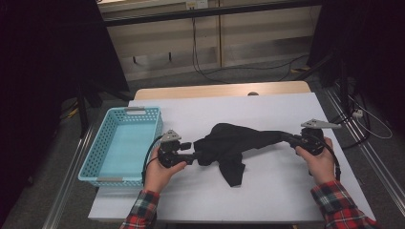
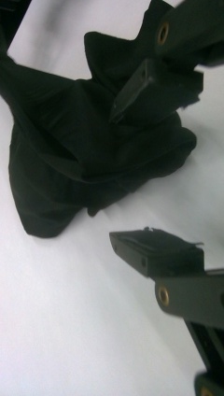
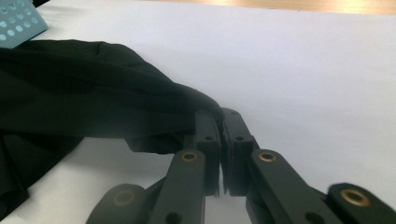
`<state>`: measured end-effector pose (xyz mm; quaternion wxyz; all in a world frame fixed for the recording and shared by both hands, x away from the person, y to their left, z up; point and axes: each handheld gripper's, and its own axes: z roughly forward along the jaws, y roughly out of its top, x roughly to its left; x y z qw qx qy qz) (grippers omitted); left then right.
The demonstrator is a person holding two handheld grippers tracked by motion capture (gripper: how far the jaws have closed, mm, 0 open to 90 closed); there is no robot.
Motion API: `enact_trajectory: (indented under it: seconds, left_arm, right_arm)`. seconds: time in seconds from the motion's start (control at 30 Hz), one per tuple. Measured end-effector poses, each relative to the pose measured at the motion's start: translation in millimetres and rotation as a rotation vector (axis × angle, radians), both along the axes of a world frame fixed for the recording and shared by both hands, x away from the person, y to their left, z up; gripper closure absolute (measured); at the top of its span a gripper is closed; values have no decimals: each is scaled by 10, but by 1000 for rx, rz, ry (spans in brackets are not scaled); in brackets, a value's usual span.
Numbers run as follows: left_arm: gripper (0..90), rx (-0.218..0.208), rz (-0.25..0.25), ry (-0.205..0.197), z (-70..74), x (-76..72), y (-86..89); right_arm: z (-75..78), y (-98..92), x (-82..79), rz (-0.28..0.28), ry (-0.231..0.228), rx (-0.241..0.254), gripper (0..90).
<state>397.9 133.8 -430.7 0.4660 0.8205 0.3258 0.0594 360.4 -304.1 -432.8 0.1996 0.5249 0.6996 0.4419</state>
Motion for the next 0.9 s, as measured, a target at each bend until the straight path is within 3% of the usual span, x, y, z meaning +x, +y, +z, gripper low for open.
enact_trajectory:
  seconds: [0.27, 0.4, 0.53, 0.67, 0.77, 0.9]
  left_arm:
    - [512, -8, -68, 2, -28, 8, -151]
    - [552, -15, -86, 26, -63, 6, -174]
    - [683, -20, -105, 46, -84, 1, -194]
    - [826, -33, -105, 57, 4, 6, -146]
    - [851, -42, -69, 36, 134, 10, -56]
    - [854, -89, -19, -6, 333, 30, 97]
  right_arm:
    - [23, -77, -37, -20, -1, 0, 881]
    - [30, -134, -58, -37, -8, 9, 881]
    - [22, -142, -73, -30, -5, 4, 881]
    - [34, -108, -81, -21, -8, -4, 880]
    - [50, -106, -97, -14, -12, -2, 880]
    - [111, -92, -140, 22, -25, 25, 880]
